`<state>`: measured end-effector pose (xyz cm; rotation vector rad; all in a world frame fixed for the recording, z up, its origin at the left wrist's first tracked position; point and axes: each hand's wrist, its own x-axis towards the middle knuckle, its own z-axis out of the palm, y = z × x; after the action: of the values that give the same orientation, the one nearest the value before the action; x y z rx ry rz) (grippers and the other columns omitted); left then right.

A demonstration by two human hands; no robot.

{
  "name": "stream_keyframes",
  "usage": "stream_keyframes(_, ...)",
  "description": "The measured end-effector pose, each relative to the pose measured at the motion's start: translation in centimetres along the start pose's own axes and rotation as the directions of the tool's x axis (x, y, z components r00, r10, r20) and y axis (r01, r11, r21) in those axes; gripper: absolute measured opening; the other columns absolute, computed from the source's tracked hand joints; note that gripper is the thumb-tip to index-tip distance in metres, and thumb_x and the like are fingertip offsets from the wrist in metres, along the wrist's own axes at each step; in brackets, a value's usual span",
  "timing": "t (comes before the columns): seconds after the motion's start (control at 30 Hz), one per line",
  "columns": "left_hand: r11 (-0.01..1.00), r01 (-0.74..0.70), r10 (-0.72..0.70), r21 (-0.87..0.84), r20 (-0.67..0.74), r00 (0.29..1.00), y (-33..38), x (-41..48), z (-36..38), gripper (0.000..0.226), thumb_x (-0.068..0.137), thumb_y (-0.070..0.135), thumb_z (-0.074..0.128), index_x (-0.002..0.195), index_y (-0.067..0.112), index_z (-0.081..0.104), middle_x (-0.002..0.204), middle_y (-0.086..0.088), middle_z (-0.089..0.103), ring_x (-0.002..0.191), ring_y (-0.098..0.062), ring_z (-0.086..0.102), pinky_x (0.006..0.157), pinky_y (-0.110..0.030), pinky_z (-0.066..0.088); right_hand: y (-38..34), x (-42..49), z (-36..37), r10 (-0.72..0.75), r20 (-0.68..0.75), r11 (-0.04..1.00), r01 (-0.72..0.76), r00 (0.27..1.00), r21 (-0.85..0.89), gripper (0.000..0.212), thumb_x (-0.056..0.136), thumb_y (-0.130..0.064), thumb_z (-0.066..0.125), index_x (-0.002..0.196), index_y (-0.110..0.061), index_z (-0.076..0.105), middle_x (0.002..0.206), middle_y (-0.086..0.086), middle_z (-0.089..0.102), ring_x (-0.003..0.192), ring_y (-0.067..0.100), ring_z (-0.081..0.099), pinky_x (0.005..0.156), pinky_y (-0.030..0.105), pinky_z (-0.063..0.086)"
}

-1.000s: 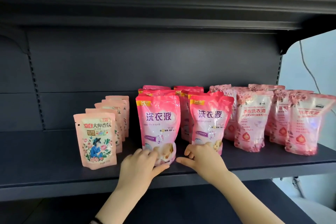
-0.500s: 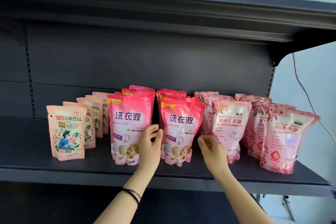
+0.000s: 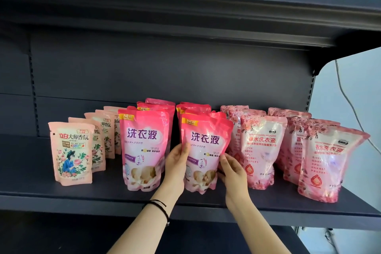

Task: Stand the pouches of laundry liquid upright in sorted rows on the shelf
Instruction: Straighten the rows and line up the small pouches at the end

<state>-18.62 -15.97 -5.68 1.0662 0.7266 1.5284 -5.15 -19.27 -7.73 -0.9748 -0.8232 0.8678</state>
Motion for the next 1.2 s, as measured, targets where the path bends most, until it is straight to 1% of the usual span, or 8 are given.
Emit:
stream_keyframes(0.13, 0.998, 0.045, -0.046, -0.049, -0.026, 0.999, -0.2, 0.4, -0.2, 0.035, 0.083, 0.036, 0.065, 0.104, 0.008, 0.068, 0.099, -0.007, 0.074, 0.093, -0.025, 0.071, 0.083, -0.043, 0.056, 0.2, 0.6, 0.3, -0.001, 0.001, 0.999, 0.001, 1.000, 0.036, 0.016, 0.090, -0.022, 0.064, 0.100, -0.013, 0.073, 0.102, 0.004, 0.074, 0.105, 0.022, 0.065, 0.096, 0.040, 0.050)
stream_keyframes(0.33, 0.974, 0.107, -0.125, -0.198, -0.083, 0.989, -0.3, 1.2, -0.4, 0.015, 0.081, 0.023, 0.071, 0.087, 0.010, 0.072, 0.092, -0.011, 0.075, 0.086, -0.027, 0.071, 0.078, -0.041, 0.057, -0.9, 1.9, -0.5, -0.194, 0.069, 0.965, 0.203, 0.979, -0.163, 0.018, 0.094, -0.012, 0.058, 0.080, -0.012, 0.068, 0.077, -0.004, 0.068, 0.077, 0.009, 0.059, 0.071, 0.018, 0.046)
stream_keyframes(0.5, 0.986, 0.084, -0.091, -0.147, -0.040, 0.995, -0.5, 1.1, -0.3, 0.029, 0.082, 0.024, 0.069, 0.100, 0.001, 0.069, 0.095, -0.014, 0.074, 0.085, -0.028, 0.071, 0.073, -0.040, 0.059, -0.5, 3.1, -1.9, -0.233, 0.136, 0.932, 0.261, 0.963, -0.252, 0.023, 0.096, -0.013, 0.054, 0.075, -0.012, 0.063, 0.071, -0.005, 0.063, 0.073, 0.009, 0.056, 0.068, 0.017, 0.046)
stream_keyframes(0.63, 0.992, 0.019, -0.022, -0.126, -0.016, 1.000, -0.9, 0.8, 0.2, 0.019, 0.087, 0.025, 0.063, 0.092, 0.007, 0.070, 0.087, -0.008, 0.075, 0.077, -0.022, 0.073, 0.064, -0.034, 0.060, 0.6, 2.8, -1.9, -0.184, 0.120, 0.952, 0.207, 0.976, -0.226, 0.019, 0.097, -0.017, 0.053, 0.088, -0.011, 0.067, 0.087, 0.004, 0.070, 0.087, 0.017, 0.065, 0.083, 0.031, 0.053)
stream_keyframes(0.73, 0.992, 0.008, -0.012, -0.128, -0.028, 1.000, -1.3, 0.5, 0.1, 0.018, 0.090, 0.027, 0.059, 0.090, 0.013, 0.070, 0.086, -0.003, 0.076, 0.077, -0.017, 0.073, 0.061, -0.030, 0.059, 1.7, 2.4, -2.5, -0.167, 0.137, 0.925, 0.204, 0.976, -0.320, 0.017, 0.097, -0.020, 0.053, 0.093, -0.015, 0.069, 0.091, 0.003, 0.073, 0.092, 0.019, 0.067, 0.085, 0.033, 0.054)
stream_keyframes(0.9, 0.996, -0.086, 0.082, -0.034, -0.099, 0.992, -1.9, -0.2, -0.1, 0.015, 0.094, 0.023, 0.055, 0.093, 0.019, 0.070, 0.088, 0.005, 0.074, 0.083, -0.008, 0.069, 0.067, -0.023, 0.055, 1.7, 2.1, -2.5, -0.231, 0.138, 0.821, 0.269, 0.963, -0.503, 0.022, 0.097, -0.014, 0.051, 0.082, -0.010, 0.066, 0.079, 0.000, 0.069, 0.078, 0.016, 0.062, 0.073, 0.024, 0.049)
stream_keyframes(1.03, 0.995, -0.092, 0.083, -0.047, -0.172, 0.982, -1.4, -0.1, 0.1, 0.016, 0.095, 0.021, 0.055, 0.084, 0.020, 0.067, 0.082, 0.007, 0.070, 0.075, -0.005, 0.066, 0.058, -0.017, 0.052, 0.7, 2.4, -3.0, -0.254, 0.237, 0.767, 0.344, 0.938, -0.541, 0.024, 0.097, -0.011, 0.051, 0.076, -0.013, 0.062, 0.069, -0.004, 0.061, 0.062, -0.001, 0.053, 0.062, 0.010, 0.042)
stream_keyframes(1.2, 0.995, -0.096, 0.093, -0.020, -0.125, 0.988, -1.6, -0.4, 0.3, 0.015, 0.095, 0.020, 0.053, 0.091, 0.016, 0.067, 0.086, 0.006, 0.070, 0.070, 0.002, 0.068, 0.056, -0.012, 0.052, 0.9, 2.8, -3.4, -0.267, 0.277, 0.717, 0.382, 0.923, -0.582, 0.033, 0.099, -0.008, 0.047, 0.067, -0.014, 0.044, 0.061, -0.005, 0.047, 0.053, 0.000, 0.040, 0.056, 0.015, 0.036)
